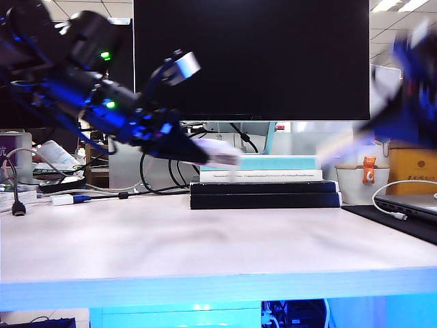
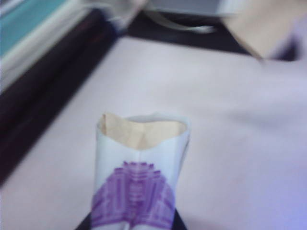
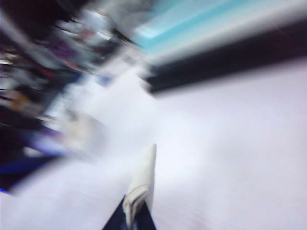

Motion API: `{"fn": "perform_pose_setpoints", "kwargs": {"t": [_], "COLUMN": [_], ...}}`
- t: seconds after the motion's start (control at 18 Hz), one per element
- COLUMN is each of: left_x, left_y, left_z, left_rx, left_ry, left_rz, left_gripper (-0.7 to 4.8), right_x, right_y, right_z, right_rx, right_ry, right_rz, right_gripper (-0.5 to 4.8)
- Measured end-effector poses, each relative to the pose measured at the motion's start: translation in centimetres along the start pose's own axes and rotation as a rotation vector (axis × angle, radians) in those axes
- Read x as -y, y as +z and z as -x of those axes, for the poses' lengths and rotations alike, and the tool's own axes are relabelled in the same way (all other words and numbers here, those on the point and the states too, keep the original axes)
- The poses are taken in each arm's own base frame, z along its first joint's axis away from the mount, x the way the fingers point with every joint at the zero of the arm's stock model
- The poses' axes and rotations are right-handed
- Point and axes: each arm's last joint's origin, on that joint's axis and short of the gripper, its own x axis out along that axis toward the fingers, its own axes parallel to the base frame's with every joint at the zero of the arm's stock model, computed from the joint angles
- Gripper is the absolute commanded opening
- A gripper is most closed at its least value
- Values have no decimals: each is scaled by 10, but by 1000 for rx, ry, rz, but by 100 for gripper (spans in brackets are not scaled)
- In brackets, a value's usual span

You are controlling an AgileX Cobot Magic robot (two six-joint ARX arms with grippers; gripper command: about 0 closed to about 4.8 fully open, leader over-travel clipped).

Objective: Pick up a packet of tissues from the table with the left hand, then take a tissue from it with the right hand.

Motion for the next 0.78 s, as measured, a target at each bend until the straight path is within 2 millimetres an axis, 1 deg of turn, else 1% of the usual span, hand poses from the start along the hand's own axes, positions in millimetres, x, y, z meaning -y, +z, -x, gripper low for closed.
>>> {"fn": "perform_pose_setpoints", "kwargs": {"t": [0.11, 0.17, 0.22, 0.45, 0.5, 0.56, 0.61, 0.67, 0.72, 0.78], "left_x": [-8, -10, -8, -3, -1, 1, 4, 6, 6, 6], "left_y": [-4, -7, -10, -23, -27, -34, -41, -45, -46, -46], "left_z": [5, 8, 8, 8, 8, 7, 7, 7, 7, 7], "left_rx": [-6, -7, -8, -17, -13, -8, -25, -44, -51, -51], "left_ry": [30, 46, 47, 102, 124, 142, 155, 158, 158, 158], "left_rz": [34, 55, 59, 117, 132, 152, 182, 203, 210, 214], "left_gripper": [38, 29, 20, 22, 29, 58, 122, 201, 258, 298], "right_x": [13, 22, 26, 37, 41, 43, 43, 43, 44, 45], "right_y": [-10, -14, -13, -3, -2, -2, 0, 1, 0, -1], "right_z": [-10, -19, -25, -52, -58, -63, -67, -69, -69, -70], "right_rx": [-34, -33, -26, -14, -28, -39, -43, -42, -41, -39], "right_ry": [-20, -16, -8, 16, 24, 31, 36, 38, 33, 19], "right_rz": [-30, -39, -43, -37, -47, -52, -52, -50, -50, -53], "right_gripper": [-6, -6, -6, -6, -5, -2, 39, 117, 229, 290]}}
